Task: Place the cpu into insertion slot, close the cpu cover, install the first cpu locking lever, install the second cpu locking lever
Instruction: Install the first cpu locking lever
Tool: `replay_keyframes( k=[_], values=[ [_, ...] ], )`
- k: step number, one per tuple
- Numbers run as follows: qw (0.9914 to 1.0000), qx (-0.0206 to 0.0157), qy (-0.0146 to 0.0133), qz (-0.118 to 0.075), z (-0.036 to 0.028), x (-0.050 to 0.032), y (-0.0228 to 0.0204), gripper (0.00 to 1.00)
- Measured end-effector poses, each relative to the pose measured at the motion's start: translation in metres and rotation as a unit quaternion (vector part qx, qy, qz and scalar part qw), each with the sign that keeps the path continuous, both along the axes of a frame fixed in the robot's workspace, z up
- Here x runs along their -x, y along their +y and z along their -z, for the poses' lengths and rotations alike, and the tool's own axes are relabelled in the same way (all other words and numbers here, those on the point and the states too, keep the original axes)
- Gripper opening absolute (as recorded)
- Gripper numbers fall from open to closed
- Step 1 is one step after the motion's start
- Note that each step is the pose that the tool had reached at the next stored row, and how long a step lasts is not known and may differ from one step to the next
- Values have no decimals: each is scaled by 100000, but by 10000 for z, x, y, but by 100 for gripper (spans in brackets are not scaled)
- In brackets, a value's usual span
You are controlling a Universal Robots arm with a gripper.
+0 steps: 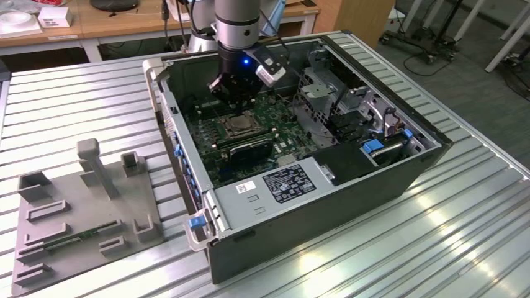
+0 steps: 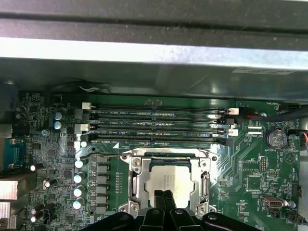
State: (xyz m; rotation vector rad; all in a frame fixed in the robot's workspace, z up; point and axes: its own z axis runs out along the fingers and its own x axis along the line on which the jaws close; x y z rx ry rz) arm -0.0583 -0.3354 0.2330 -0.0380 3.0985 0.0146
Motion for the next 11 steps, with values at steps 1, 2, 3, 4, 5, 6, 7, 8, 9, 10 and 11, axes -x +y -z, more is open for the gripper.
replay_keyframes(
  k=[1,2,3,4,5,6,7,8,9,10,11],
  values=[
    [100000,4,1,2,-1,0,0,11],
    [100000,8,5,0,-4,1,-1,11],
    [100000,9,6,1,-12,1,-1,11],
    [100000,4,1,2,-23,0,0,11],
    [100000,-3,-3,3,-39,0,0,11],
    [100000,4,1,3,-55,0,0,11],
    [100000,-2,-2,2,-66,0,0,11],
    [100000,2,0,3,-78,0,0,11],
    [100000,3,2,5,-94,0,0,11],
    [100000,4,3,4,-111,0,0,11],
    [100000,-3,-4,3,-128,0,0,11]
  ],
)
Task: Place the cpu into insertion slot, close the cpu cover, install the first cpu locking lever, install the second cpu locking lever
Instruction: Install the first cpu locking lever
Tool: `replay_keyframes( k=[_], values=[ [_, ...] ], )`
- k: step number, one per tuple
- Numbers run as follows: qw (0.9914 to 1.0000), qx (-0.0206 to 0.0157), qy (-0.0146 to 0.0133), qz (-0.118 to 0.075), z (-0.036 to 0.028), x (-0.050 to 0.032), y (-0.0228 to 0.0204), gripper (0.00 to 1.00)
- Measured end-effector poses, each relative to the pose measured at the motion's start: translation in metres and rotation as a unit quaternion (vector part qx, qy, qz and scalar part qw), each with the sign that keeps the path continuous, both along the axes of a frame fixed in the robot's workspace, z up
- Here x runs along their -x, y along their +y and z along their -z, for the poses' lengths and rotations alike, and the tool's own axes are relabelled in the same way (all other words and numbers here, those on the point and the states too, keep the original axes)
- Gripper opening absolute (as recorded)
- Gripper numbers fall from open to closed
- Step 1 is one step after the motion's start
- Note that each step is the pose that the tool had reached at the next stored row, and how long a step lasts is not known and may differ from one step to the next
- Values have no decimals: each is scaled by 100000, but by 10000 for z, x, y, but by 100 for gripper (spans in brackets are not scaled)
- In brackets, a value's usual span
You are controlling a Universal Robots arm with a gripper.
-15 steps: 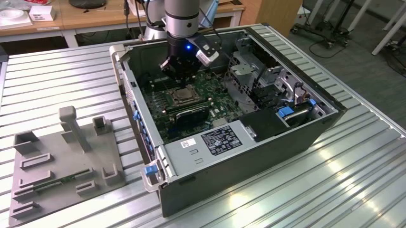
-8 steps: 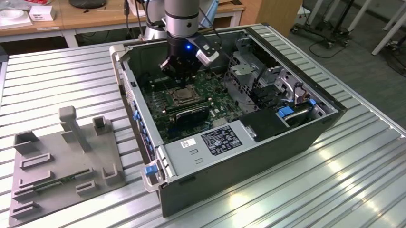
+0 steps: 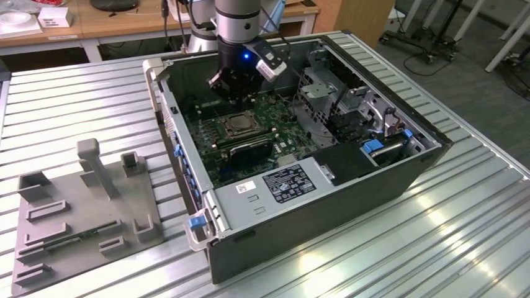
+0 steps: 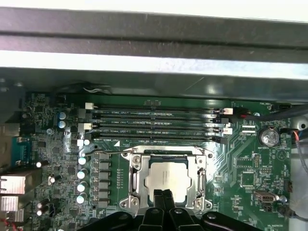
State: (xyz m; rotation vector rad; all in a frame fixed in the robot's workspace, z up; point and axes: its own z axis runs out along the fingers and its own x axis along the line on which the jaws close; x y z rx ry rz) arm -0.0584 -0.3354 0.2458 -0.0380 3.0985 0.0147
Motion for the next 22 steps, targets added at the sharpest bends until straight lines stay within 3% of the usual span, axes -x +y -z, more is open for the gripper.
replay_keyframes(
  k=[2,10,13,14,22],
  values=[
    [100000,8,6,-1,-27,0,0,11],
    [100000,9,10,0,-32,25,0,11],
    [100000,6,3,-9,-28,99,0,11],
    [100000,14,3,-8,-25,174,0,11],
    [100000,18,-20,-42,-24,385,0,11]
  ],
)
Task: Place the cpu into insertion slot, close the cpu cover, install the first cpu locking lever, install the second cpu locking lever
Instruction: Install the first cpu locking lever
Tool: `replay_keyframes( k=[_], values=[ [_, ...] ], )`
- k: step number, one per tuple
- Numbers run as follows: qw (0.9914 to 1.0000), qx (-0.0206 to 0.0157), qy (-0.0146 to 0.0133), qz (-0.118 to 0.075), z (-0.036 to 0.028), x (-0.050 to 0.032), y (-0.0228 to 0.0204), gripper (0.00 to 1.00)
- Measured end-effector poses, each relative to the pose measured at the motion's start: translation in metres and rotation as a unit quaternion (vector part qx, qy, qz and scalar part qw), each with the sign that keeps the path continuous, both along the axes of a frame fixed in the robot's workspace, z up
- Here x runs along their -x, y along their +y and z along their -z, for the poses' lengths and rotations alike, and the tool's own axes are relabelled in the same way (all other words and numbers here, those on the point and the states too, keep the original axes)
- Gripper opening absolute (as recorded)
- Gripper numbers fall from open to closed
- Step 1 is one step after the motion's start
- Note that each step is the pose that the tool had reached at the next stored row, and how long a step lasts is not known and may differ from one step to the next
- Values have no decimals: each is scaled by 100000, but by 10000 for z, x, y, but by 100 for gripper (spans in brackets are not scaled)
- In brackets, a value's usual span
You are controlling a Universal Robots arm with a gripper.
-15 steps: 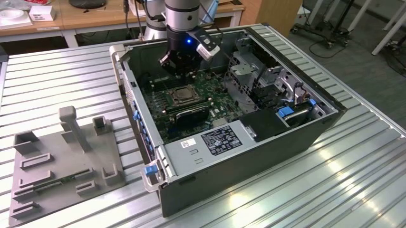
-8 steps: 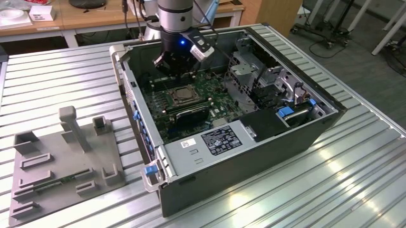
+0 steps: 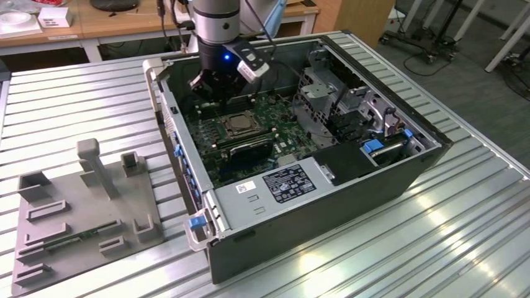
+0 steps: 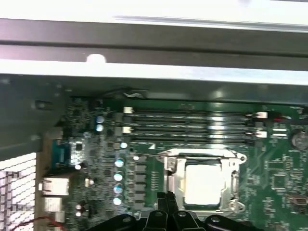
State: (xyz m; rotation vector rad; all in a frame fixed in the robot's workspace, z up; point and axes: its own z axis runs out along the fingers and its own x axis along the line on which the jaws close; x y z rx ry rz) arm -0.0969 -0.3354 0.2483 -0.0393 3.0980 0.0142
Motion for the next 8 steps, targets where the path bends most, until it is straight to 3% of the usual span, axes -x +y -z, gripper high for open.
replay_keyframes(
  k=[4,8],
  values=[
    [100000,6,-197,-53,0,88,-1,11],
    [99997,19,-742,-67,-17,141,-1,11]
  ],
)
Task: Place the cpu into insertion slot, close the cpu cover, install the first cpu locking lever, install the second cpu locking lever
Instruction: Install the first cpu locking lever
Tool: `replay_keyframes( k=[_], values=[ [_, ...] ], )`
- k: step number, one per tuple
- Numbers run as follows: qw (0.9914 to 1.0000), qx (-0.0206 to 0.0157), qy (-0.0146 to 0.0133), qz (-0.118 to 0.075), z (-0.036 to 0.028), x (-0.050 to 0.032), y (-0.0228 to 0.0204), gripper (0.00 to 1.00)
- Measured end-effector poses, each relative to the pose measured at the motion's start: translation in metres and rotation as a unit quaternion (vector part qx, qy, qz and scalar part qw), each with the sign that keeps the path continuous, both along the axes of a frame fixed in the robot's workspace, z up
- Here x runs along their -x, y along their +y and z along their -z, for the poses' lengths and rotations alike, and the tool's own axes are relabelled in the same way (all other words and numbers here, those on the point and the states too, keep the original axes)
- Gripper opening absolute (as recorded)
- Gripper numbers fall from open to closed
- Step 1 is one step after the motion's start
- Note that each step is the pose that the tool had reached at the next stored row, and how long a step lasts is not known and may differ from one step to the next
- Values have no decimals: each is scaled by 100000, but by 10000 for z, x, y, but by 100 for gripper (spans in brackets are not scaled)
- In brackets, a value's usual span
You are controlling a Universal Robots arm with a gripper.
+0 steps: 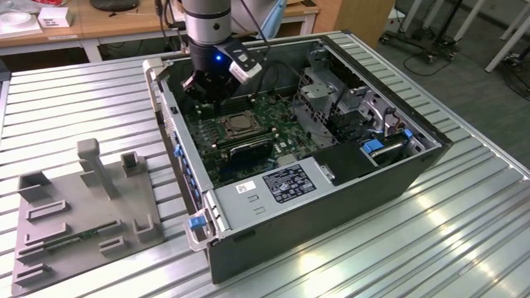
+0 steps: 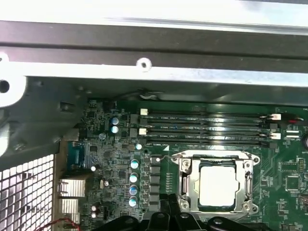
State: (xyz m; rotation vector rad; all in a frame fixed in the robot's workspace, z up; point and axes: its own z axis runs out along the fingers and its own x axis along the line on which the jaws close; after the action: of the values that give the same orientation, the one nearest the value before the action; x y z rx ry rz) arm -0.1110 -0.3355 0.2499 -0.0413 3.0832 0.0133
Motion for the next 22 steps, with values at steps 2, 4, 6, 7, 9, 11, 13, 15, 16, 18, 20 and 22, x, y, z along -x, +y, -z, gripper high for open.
replay_keyframes(
  k=[2,4,6,7,9,11,13,15,16,18,20,22],
  values=[
    [100000,-12,-134,-4,-26,3,0,11],
    [100000,-8,-212,-6,-65,4,0,11],
    [100000,-19,-255,-2,-77,5,0,11],
    [100000,-15,-302,5,-77,13,0,11],
    [99999,-11,-468,2,-78,56,0,11],
    [99998,-11,-554,4,-78,108,0,11],
    [99998,-16,-581,1,-77,130,0,11],
    [99998,-12,-578,-3,-77,130,0,11],
    [99998,-12,-575,-1,-77,131,0,11],
    [99998,-11,-576,-1,-77,132,0,11],
    [99998,-13,-577,-2,-78,132,0,11],
    [99998,-3,-569,-2,-89,132,-1,11]
  ],
)
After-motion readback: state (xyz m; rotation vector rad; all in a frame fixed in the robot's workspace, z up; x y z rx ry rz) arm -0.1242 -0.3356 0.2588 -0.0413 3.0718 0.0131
